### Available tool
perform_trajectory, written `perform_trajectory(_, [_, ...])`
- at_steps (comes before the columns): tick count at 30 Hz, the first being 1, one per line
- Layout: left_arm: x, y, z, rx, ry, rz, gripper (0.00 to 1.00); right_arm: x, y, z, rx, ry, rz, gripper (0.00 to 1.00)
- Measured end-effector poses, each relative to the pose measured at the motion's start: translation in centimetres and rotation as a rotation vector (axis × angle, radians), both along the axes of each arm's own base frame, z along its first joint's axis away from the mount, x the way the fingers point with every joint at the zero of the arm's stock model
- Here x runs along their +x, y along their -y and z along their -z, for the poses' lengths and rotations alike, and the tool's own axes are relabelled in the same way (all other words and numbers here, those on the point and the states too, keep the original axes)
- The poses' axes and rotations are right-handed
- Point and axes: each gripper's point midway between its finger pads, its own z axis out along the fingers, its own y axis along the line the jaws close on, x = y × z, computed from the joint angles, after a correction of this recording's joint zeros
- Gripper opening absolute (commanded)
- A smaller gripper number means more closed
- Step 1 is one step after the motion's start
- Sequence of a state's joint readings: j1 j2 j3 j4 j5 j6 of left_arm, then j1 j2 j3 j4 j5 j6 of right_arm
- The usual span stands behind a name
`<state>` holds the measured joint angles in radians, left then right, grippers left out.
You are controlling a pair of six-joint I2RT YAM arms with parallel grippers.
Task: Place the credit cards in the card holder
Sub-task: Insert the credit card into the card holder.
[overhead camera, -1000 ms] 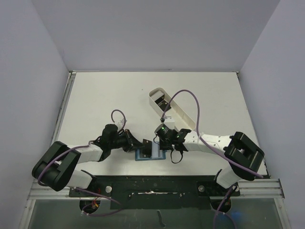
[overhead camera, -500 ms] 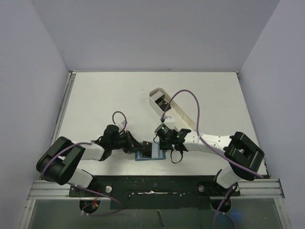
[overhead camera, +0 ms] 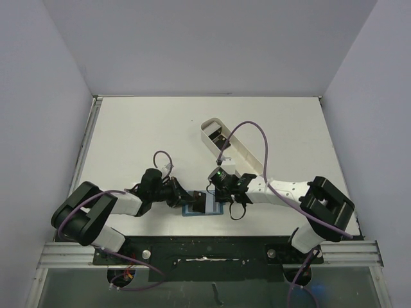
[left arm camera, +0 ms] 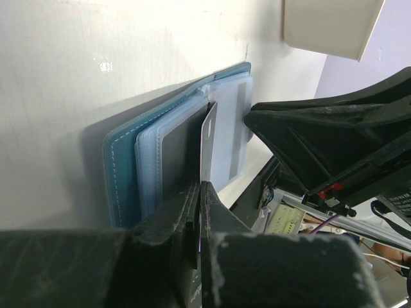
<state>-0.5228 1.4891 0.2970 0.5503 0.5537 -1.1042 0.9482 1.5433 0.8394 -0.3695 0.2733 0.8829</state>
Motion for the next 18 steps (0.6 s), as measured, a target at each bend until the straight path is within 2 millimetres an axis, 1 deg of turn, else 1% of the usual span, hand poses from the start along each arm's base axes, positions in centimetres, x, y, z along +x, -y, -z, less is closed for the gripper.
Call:
perform_trajectory(4, [-0.03,0.02,0.16,0.002,-0.003,0.001,0.0,-0.07,0.07,0.57,-0.01,-0.009,0.005,0.17])
perform_trajectory(18, [0.05,0.5,0.69,0.008,-0.002,0.007,0.0,0.01,-0.02,0.57,-0.005,-0.006,0.015,0.17])
